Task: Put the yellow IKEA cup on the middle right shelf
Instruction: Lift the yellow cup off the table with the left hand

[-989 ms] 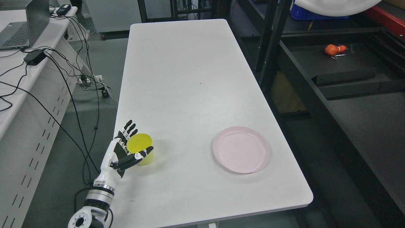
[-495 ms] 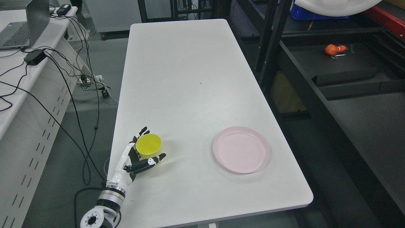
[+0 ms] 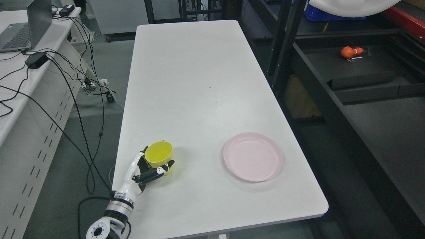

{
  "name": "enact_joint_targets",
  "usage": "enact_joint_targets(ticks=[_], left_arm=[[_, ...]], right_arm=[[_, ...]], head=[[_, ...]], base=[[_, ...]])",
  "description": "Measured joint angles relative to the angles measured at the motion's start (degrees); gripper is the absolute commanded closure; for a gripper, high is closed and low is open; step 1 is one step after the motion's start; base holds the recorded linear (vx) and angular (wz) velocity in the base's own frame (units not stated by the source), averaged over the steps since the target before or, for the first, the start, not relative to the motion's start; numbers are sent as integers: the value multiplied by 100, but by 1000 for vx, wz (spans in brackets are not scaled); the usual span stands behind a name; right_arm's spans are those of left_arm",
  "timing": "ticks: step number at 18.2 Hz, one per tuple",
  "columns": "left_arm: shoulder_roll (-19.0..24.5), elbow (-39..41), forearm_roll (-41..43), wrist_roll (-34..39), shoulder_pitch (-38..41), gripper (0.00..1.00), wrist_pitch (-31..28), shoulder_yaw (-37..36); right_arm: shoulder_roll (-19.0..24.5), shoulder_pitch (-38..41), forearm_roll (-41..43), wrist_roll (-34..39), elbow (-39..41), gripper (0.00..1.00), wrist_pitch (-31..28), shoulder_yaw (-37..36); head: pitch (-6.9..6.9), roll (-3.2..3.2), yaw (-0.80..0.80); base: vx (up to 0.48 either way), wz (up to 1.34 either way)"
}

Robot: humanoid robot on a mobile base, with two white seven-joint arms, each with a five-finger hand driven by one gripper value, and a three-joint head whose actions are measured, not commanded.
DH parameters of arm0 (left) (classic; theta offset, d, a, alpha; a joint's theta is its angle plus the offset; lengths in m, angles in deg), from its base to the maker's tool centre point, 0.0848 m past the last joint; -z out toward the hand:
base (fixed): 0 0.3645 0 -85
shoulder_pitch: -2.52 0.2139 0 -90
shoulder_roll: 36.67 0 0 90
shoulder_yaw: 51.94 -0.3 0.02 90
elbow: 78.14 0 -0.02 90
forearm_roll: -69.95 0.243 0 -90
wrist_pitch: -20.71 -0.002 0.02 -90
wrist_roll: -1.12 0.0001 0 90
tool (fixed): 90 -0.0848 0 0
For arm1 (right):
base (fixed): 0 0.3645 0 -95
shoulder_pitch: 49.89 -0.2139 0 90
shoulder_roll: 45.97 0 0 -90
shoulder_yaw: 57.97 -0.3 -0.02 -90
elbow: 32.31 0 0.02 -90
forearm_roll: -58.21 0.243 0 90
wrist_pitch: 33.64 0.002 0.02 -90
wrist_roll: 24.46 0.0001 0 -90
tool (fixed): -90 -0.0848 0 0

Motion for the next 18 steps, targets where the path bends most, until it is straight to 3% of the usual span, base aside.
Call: enact_joint_targets(ticks=[18], left_arm=[[-87,1395,-449,0,122,99,542,933]], right_arm=[[0,-1,0,0,0,1,0,0]], head=[[0,0,0]], base=[[-8,-4]])
